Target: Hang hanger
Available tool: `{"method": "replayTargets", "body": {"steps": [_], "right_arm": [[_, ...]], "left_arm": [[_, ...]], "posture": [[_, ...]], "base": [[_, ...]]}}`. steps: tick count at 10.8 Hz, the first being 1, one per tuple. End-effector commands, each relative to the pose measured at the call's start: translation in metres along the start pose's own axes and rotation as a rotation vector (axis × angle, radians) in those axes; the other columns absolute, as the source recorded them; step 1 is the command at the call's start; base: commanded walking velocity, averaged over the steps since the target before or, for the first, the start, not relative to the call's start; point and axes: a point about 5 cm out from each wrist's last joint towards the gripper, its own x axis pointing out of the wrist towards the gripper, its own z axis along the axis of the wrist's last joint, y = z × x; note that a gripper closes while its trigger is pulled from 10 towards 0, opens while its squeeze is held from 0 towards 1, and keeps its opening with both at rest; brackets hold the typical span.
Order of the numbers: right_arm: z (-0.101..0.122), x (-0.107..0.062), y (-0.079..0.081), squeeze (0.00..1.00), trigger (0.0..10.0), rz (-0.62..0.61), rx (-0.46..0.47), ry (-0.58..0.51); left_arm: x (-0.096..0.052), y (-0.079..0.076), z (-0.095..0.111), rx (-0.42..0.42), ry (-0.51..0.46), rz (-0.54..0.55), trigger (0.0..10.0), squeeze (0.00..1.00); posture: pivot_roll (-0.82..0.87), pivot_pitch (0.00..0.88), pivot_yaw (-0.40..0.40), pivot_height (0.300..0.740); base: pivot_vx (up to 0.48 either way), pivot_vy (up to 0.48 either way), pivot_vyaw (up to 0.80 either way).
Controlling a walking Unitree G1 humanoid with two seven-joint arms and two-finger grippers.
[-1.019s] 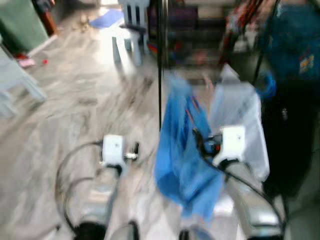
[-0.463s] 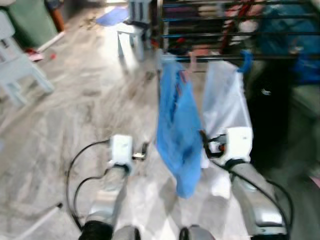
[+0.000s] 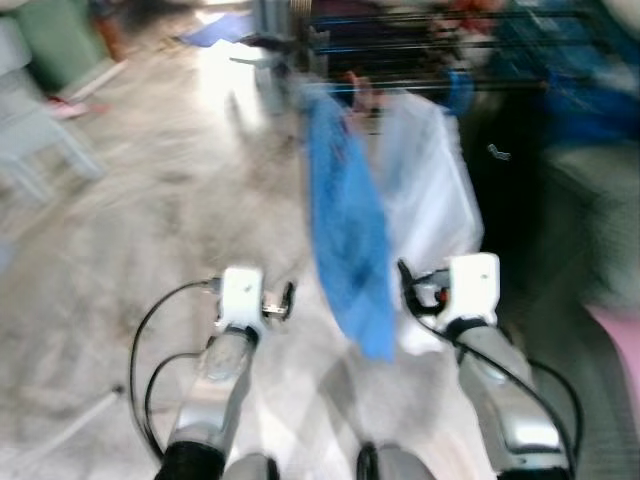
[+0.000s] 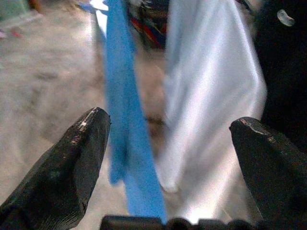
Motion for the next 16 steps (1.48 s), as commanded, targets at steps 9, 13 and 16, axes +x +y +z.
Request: {"method": "replayTargets", "body": {"steps": [9,13,16], "right_arm": [[-0.002,-0.001,0.004,0.00,10.0,-0.036,-0.017,-0.030],[0.013,-0.006,0.015,0.00,10.0,-0.012,-0.029,-0.118],[0.012,-0.006,0.019,0.00,10.0,-0.006,-0.021,-0.120]], "left_arm": [[0.007,0.009,0.008,0.005,-0.008,-0.051,10.0,0.00],[0.009,0.003,0.017,-0.028,-0.040,-0.054,10.0,0.00],[0.010,0.002,0.017,-0.021,-0.042,-0.060,10.0,0.00]], "posture": [[-0.10,0.214,0.064,0.740],[-0.11,0.249,0.080,0.740],[-0.11,0.247,0.076,0.740]], "base": [[0.000,0.000,0.00],[0.000,0.000,0.00],[0.000,0.000,0.00]]}}
